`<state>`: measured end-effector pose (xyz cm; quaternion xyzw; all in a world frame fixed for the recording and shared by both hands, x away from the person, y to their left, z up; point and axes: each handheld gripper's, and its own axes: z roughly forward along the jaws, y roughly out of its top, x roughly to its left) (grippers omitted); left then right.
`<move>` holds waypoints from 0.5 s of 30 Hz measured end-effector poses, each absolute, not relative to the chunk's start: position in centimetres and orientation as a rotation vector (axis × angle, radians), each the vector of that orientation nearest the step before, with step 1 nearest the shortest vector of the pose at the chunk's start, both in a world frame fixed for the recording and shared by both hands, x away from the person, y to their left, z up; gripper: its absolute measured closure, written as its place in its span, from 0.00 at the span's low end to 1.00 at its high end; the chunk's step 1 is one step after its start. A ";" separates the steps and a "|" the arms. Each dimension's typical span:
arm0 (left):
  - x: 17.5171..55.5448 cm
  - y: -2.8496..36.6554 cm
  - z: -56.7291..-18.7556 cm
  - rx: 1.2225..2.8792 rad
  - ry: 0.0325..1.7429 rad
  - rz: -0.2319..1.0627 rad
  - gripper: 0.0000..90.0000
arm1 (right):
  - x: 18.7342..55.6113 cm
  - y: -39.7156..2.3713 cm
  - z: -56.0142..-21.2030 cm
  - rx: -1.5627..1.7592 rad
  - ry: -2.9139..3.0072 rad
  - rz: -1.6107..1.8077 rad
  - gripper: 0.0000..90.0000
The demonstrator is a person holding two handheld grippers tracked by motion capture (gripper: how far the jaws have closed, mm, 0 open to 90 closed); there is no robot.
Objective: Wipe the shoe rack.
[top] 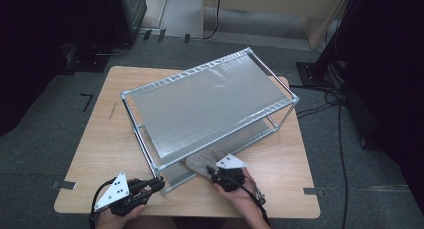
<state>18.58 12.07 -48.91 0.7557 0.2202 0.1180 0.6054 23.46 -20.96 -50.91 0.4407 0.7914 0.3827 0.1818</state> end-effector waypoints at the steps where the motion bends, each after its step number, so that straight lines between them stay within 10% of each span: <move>1: 18.6 12.1 -48.9 1.748 0.509 0.272 0.90 | 24.1 -22.1 -51.0 1.280 2.197 1.068 0.72; 15: 18.6 12.1 -49.0 1.749 0.505 0.272 0.90 | 29.2 -33.4 -51.5 1.609 1.829 0.940 0.70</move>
